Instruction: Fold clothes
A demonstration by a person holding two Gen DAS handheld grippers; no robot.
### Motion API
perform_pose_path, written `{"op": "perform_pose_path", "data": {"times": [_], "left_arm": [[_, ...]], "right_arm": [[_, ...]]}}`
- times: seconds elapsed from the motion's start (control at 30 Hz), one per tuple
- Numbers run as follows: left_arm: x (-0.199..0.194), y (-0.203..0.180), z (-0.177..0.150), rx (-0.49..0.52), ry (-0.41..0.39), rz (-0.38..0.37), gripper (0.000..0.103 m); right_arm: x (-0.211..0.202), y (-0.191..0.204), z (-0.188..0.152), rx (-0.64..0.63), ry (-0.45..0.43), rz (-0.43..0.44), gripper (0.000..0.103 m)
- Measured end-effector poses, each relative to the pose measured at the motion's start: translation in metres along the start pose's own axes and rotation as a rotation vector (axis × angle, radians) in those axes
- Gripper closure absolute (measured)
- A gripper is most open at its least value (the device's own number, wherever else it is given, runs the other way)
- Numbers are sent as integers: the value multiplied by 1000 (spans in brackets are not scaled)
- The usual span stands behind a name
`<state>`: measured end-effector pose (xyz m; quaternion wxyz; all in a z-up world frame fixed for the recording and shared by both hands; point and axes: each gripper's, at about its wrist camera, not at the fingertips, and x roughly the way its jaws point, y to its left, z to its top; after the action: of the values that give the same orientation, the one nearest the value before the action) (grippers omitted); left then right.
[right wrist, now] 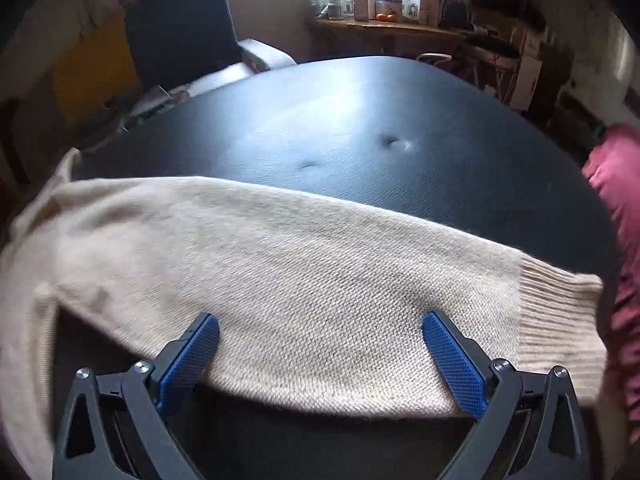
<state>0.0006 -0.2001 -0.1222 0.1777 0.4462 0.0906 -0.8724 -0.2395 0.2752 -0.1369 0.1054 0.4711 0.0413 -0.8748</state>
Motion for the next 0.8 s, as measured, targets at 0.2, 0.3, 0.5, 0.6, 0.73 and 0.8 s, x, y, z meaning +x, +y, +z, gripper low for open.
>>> {"op": "perform_pose_path", "data": {"times": [0.2, 0.3, 0.5, 0.6, 0.73, 0.8], "left_arm": [[-7, 3, 11, 7, 44, -31, 48], [-15, -15, 24, 65, -8, -70, 48], [-19, -69, 38, 189, -46, -205, 47], [-13, -96, 33, 235, -20, -267, 47], [2, -113, 16, 251, 43, -293, 47], [0, -115, 12, 269, 25, -282, 46]], "right_arm": [[-12, -30, 15, 116, -7, 14, 0], [-50, -60, -6, 319, -123, 158, 0], [-73, -144, -76, 853, -233, 419, 0], [-63, -154, -84, 938, -259, 466, 0], [-45, -146, -65, 935, -295, 475, 0], [-36, -141, -53, 926, -308, 464, 0]]}}
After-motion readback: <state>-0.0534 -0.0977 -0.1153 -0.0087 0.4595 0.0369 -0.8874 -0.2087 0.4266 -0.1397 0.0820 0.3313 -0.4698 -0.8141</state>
